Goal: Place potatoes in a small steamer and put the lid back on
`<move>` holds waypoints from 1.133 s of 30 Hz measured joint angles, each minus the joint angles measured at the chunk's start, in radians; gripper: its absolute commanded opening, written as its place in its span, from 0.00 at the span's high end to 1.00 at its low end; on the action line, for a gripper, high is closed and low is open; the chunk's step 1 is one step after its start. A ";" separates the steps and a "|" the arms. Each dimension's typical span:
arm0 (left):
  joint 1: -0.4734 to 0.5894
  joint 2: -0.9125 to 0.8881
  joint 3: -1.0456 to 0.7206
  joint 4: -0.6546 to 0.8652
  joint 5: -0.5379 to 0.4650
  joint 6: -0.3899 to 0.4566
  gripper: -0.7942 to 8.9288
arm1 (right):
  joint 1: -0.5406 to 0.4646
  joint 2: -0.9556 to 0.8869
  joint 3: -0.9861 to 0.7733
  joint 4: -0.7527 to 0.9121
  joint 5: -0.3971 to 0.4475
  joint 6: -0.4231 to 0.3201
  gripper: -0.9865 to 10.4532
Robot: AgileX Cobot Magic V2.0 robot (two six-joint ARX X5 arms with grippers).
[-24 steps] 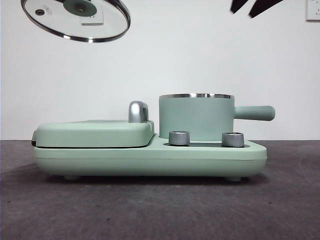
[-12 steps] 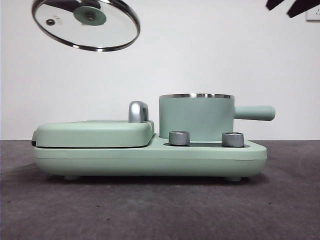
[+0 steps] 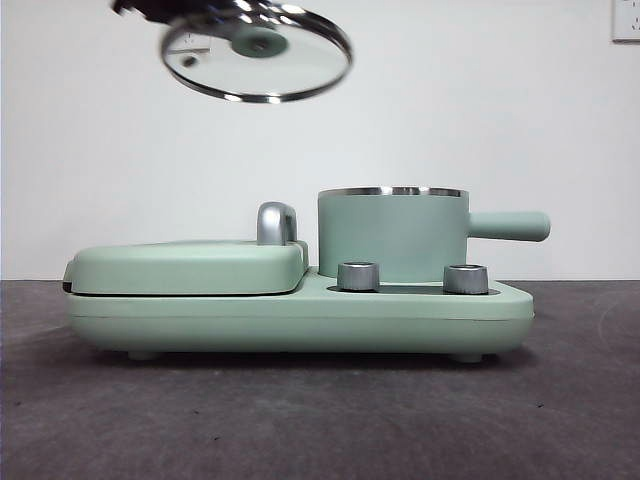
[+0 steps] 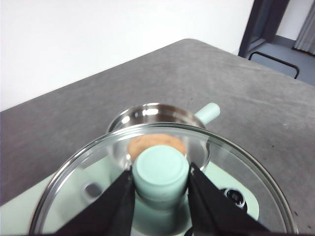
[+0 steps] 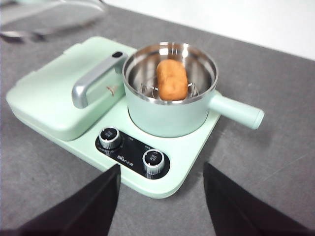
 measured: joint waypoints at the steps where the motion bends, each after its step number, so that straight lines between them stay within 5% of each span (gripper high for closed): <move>1: -0.008 0.021 0.000 0.024 0.000 0.000 0.91 | 0.000 -0.008 0.000 -0.003 0.000 0.000 0.69; 19: -0.106 0.438 0.313 0.140 -0.027 0.045 0.91 | 0.000 -0.011 0.000 -0.044 0.000 0.005 0.69; 34: -0.113 0.574 0.341 0.304 -0.070 0.100 0.91 | 0.000 -0.012 0.000 -0.081 0.005 0.005 0.69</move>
